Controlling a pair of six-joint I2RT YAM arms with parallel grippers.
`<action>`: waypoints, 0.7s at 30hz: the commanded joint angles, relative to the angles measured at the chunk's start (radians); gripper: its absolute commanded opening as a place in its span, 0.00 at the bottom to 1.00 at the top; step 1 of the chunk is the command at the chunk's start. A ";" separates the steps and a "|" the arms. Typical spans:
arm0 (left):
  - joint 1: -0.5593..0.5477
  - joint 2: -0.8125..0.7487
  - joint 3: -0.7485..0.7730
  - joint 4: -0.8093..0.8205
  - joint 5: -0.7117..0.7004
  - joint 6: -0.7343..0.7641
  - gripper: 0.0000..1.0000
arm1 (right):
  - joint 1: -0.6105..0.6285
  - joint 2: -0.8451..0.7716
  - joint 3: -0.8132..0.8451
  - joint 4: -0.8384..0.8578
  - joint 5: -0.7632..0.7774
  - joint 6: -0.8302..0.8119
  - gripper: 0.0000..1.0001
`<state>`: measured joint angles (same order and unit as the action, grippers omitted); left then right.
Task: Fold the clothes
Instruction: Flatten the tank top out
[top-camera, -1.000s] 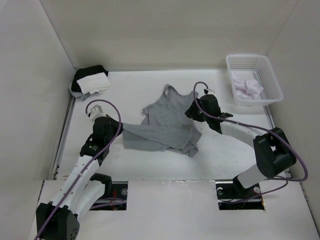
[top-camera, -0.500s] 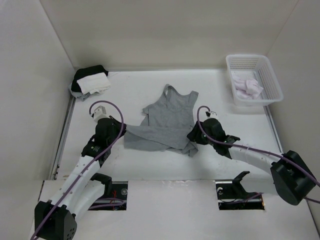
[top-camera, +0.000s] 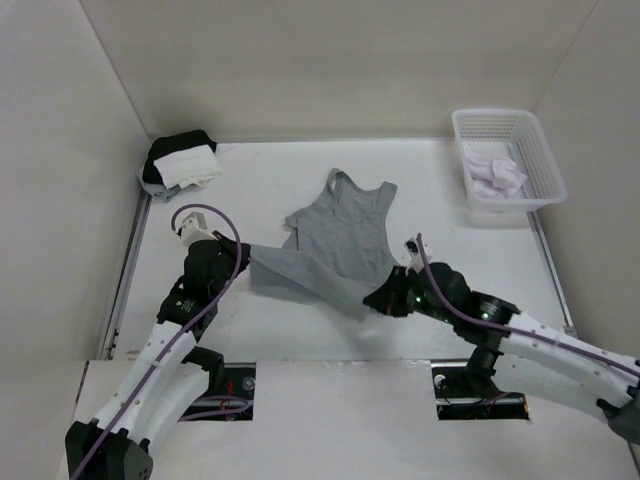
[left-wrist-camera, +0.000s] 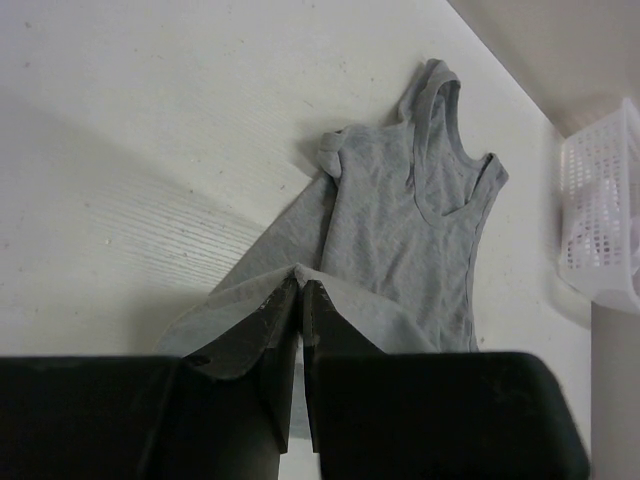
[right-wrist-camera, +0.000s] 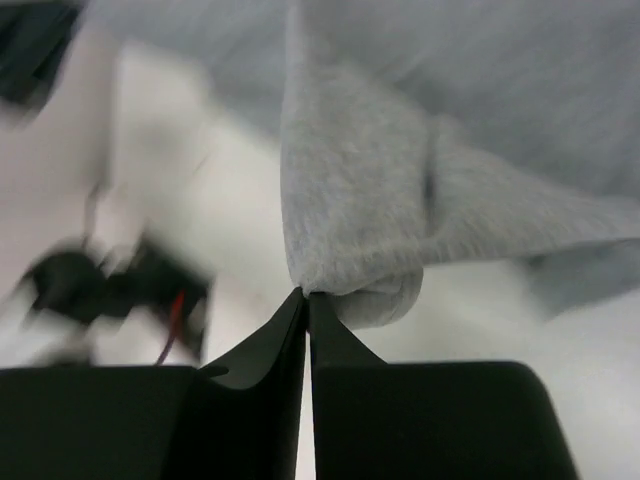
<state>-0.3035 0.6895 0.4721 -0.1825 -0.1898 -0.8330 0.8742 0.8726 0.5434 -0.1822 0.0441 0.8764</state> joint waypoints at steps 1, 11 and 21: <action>0.027 -0.010 0.026 0.002 -0.008 0.020 0.04 | 0.155 -0.145 0.017 -0.385 -0.081 0.142 0.09; 0.073 0.013 0.051 0.014 0.018 0.021 0.04 | -0.030 0.159 -0.014 -0.191 0.048 0.012 0.58; 0.062 0.038 -0.001 0.041 0.018 0.011 0.05 | -0.178 0.570 0.094 0.171 0.019 -0.040 0.10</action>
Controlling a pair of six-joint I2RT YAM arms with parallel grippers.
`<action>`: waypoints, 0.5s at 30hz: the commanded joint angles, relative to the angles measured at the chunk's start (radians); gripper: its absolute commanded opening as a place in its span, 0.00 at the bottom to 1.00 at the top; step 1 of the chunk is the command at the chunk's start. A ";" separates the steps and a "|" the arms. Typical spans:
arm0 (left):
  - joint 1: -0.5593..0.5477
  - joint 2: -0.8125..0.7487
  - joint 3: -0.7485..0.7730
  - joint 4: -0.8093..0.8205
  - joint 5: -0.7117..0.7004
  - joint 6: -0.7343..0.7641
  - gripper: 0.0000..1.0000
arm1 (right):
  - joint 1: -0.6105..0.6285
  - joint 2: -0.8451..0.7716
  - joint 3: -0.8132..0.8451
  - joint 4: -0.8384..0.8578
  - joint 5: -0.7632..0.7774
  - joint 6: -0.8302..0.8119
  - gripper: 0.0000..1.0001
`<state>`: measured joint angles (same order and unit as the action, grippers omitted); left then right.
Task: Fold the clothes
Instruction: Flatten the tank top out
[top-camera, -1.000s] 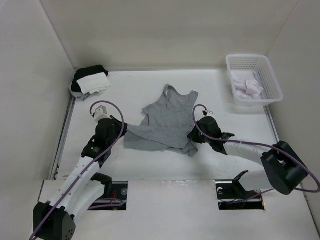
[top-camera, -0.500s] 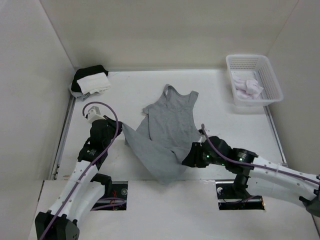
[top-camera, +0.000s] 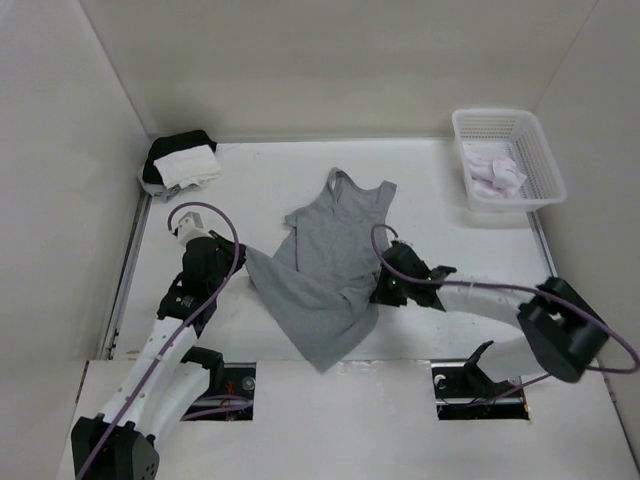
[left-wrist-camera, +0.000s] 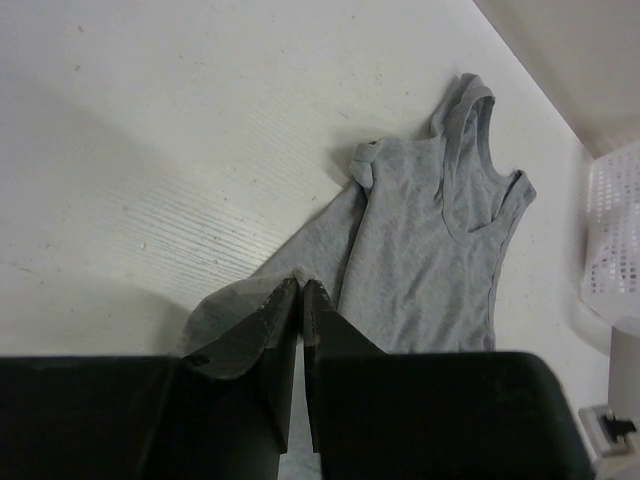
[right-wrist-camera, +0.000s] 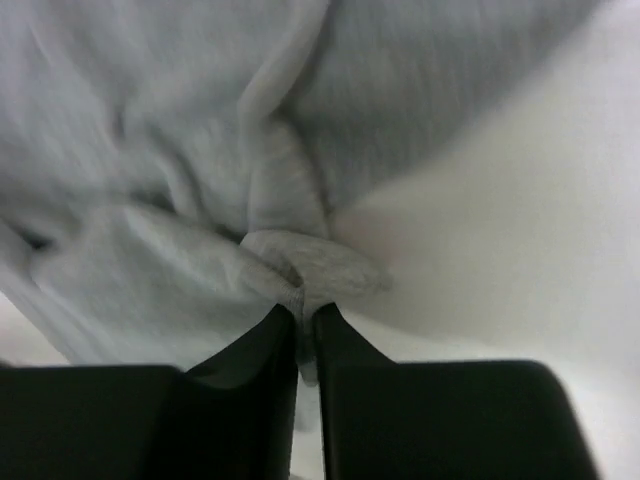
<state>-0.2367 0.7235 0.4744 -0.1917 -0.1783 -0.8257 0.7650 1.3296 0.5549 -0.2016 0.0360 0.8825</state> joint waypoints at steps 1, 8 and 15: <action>-0.008 0.008 -0.010 0.058 0.008 0.002 0.05 | -0.103 0.173 0.144 0.211 0.033 -0.071 0.06; -0.110 0.036 -0.071 0.094 0.000 -0.059 0.04 | -0.309 0.497 0.675 0.183 0.101 -0.227 0.42; -0.230 0.024 -0.138 0.113 -0.066 -0.098 0.04 | -0.202 0.090 0.259 0.177 0.195 -0.223 0.57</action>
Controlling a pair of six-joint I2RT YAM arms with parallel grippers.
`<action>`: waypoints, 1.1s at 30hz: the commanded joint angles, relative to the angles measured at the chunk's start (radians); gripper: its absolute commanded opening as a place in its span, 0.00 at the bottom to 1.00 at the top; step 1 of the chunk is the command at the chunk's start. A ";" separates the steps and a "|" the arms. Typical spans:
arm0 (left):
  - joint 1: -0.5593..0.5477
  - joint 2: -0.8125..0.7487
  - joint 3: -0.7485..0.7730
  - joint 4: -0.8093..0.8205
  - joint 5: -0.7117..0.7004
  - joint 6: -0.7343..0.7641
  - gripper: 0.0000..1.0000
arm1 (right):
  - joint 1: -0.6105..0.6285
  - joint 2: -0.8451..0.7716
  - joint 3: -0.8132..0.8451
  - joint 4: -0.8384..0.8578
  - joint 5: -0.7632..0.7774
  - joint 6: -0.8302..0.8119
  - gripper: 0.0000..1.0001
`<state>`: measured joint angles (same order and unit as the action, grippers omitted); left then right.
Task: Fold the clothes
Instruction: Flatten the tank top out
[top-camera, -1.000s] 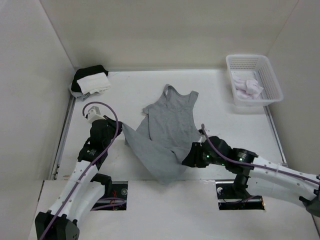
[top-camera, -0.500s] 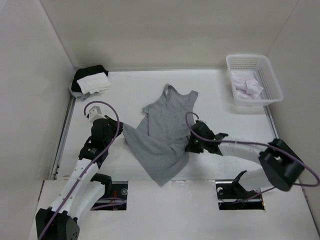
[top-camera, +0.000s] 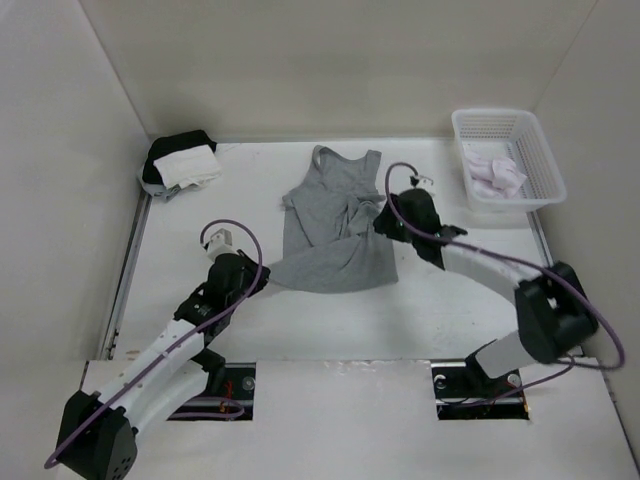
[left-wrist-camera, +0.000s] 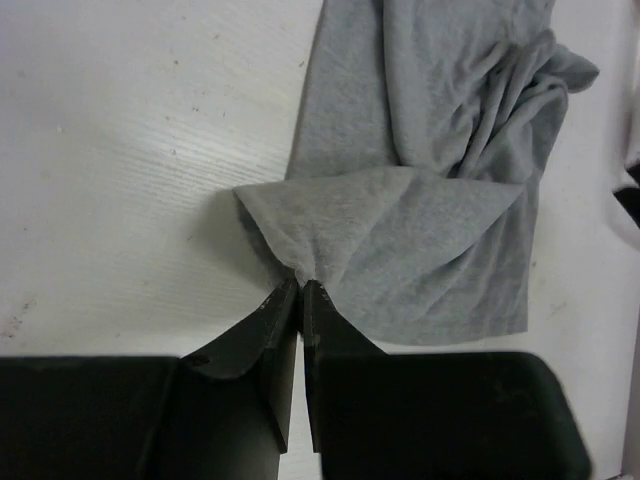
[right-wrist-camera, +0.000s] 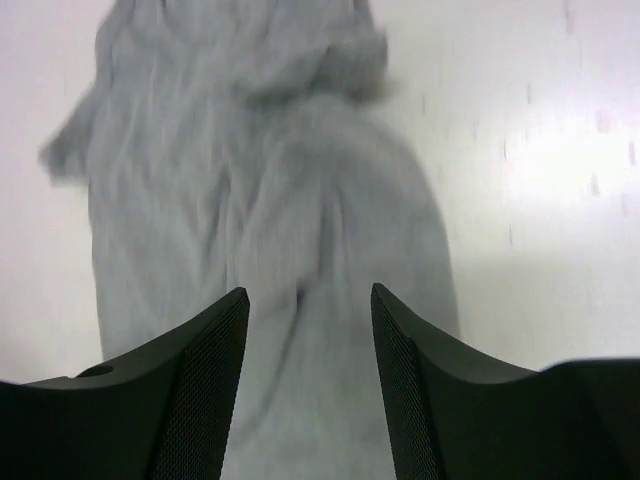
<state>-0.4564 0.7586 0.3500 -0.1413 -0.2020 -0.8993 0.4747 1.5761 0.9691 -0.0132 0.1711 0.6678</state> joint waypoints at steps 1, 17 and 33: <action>-0.002 -0.012 -0.016 0.063 -0.036 -0.018 0.04 | 0.118 -0.213 -0.223 -0.017 0.083 0.018 0.54; 0.083 -0.058 0.021 0.060 0.015 0.039 0.04 | 0.090 -0.292 -0.460 0.022 -0.008 0.154 0.42; -0.002 -0.031 0.010 0.091 -0.013 0.019 0.04 | 0.257 -0.529 -0.103 -0.711 0.307 0.064 0.13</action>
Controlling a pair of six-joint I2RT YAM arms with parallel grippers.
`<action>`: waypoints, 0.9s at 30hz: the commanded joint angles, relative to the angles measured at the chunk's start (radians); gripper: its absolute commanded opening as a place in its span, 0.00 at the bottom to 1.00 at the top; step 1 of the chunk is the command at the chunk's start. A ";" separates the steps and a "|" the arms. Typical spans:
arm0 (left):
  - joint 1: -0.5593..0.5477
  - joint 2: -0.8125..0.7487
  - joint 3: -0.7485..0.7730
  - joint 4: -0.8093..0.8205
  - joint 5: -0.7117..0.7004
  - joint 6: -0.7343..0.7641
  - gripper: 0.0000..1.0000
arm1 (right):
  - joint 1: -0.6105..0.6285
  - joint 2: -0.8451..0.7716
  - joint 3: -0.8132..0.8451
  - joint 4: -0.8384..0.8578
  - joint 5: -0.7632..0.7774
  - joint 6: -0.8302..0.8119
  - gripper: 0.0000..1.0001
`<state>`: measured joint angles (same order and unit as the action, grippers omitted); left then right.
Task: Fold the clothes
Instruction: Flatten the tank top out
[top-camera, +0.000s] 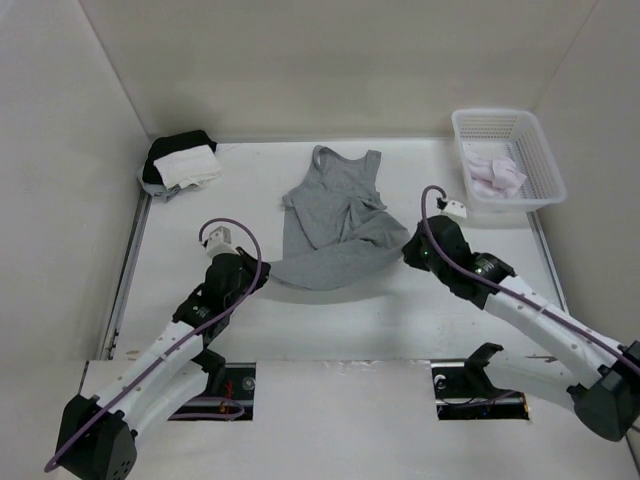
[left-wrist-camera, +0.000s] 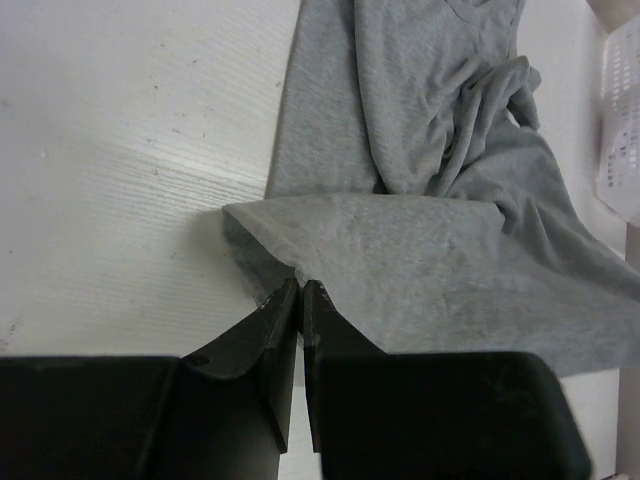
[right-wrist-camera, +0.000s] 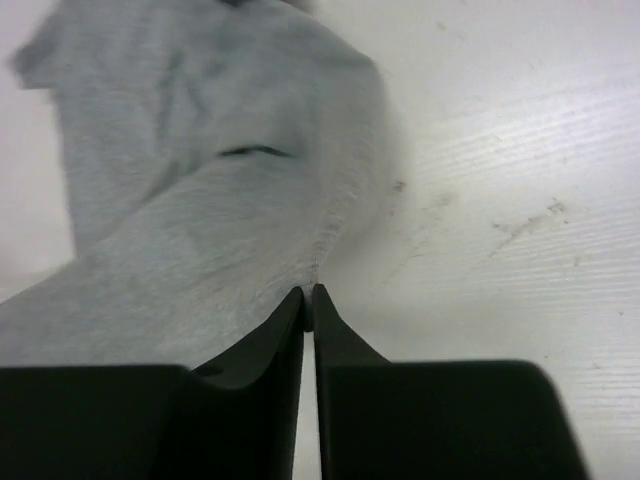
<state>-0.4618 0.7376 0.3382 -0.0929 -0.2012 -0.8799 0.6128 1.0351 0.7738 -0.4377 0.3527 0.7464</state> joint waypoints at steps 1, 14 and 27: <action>0.013 -0.026 0.018 0.032 -0.014 0.004 0.04 | 0.191 0.060 0.104 -0.297 0.132 0.005 0.23; 0.176 -0.130 0.024 -0.091 0.037 0.065 0.04 | 0.402 0.004 -0.120 -0.089 0.151 0.263 0.30; 0.140 -0.127 0.093 -0.088 0.025 0.070 0.04 | 0.031 0.140 -0.263 0.375 -0.026 0.199 0.56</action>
<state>-0.3222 0.6456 0.3561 -0.2005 -0.1734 -0.8318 0.7090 1.1275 0.4763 -0.2520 0.3428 0.9798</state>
